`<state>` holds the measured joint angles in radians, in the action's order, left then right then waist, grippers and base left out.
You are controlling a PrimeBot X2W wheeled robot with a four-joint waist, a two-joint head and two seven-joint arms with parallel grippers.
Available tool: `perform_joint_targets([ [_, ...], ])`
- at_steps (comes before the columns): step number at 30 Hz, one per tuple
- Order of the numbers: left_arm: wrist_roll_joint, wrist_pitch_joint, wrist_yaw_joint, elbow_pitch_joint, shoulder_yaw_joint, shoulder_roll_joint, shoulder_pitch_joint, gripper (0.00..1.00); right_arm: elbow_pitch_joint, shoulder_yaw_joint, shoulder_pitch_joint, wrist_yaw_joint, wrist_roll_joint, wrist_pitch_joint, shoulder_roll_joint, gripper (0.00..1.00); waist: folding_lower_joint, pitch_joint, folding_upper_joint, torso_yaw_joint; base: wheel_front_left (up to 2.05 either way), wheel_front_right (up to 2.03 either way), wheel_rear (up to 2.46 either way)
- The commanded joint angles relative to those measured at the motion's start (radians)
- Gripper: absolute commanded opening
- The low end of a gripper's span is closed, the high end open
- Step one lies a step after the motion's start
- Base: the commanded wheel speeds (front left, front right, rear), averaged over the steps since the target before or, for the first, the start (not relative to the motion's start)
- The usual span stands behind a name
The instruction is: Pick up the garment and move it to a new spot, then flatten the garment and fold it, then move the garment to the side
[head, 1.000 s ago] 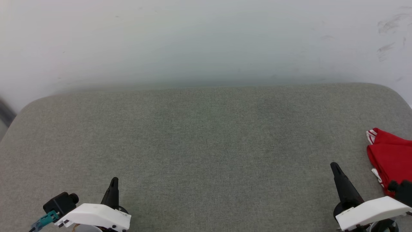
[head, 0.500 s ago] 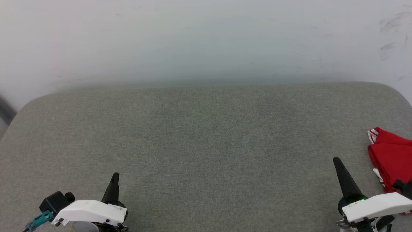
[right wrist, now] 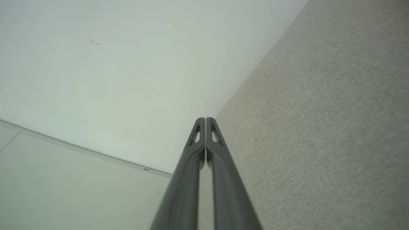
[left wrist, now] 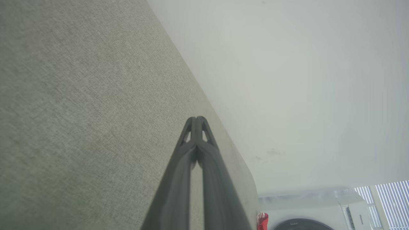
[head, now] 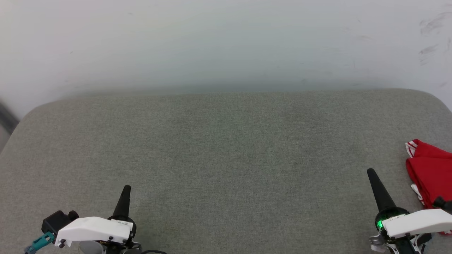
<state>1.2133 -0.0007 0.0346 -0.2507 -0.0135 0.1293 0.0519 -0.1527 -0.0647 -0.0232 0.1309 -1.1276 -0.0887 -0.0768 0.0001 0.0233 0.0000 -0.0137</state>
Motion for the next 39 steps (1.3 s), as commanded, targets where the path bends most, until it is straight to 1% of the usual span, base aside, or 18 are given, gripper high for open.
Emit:
perform_joint_targets([
  [1,0.035,0.011,0.011,0.010,0.016,-0.003,0.030,0.00,-0.001,-0.007,-0.026,0.000,-0.043,-0.002,0.004,0.00,0.0000,-0.001,0.0000,0.001,0.00,0.00,0.00],
  [16,0.149,0.044,0.040,0.009,0.052,-0.028,0.041,0.00,-0.030,-0.020,-0.048,0.000,-0.183,-0.008,0.011,0.00,-0.0001,-0.008,0.0000,0.004,0.00,0.00,0.00],
  [39,0.299,0.089,0.075,0.008,0.101,-0.060,0.055,0.00,-0.069,-0.038,-0.073,0.000,-0.365,-0.018,0.021,0.00,-0.0001,-0.018,0.0000,0.009,0.00,0.00,0.00],
])
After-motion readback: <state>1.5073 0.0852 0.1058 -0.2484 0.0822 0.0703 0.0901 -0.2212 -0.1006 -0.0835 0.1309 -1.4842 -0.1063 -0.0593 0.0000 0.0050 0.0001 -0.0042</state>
